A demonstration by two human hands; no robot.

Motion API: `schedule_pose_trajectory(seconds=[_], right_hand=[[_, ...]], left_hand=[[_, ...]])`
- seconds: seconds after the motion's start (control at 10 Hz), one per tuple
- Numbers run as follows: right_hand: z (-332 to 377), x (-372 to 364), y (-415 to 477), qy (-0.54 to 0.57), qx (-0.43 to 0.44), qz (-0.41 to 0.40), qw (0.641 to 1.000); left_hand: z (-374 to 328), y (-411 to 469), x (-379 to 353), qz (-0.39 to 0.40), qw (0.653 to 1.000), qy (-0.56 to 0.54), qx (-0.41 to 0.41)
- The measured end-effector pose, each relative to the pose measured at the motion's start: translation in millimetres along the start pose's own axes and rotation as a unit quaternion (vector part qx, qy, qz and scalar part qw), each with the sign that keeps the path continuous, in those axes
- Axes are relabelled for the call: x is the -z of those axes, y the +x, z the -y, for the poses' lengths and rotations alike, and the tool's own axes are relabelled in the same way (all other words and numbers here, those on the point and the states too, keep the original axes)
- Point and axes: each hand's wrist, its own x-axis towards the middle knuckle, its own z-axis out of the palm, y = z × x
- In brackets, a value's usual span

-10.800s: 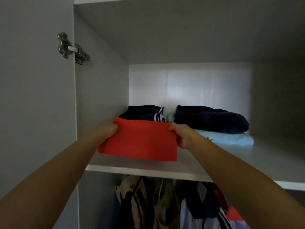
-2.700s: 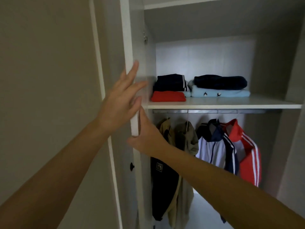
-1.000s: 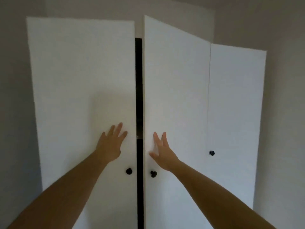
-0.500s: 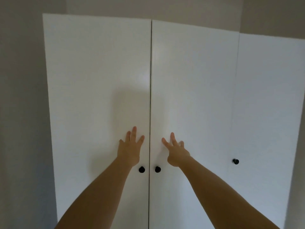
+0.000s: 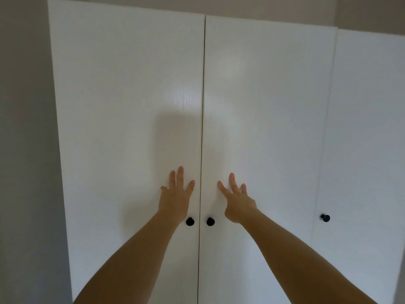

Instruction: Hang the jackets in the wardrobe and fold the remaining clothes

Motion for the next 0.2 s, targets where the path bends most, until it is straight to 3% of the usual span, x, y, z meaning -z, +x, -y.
schedule_pose_trajectory(seconds=[0.1, 0.2], right_hand=[[1.4, 8.9, 0.6, 0.021, 0.004, 0.032, 0.999], [8.7, 38.9, -22.1, 0.124, 0.079, 0.001, 0.989]], left_hand=[[-3.6, -1.1, 1.1, 0.006, 1.0, 0.021, 0.0], [-7.1, -1.2, 9.5, 0.045, 0.999, 0.018, 0.018]])
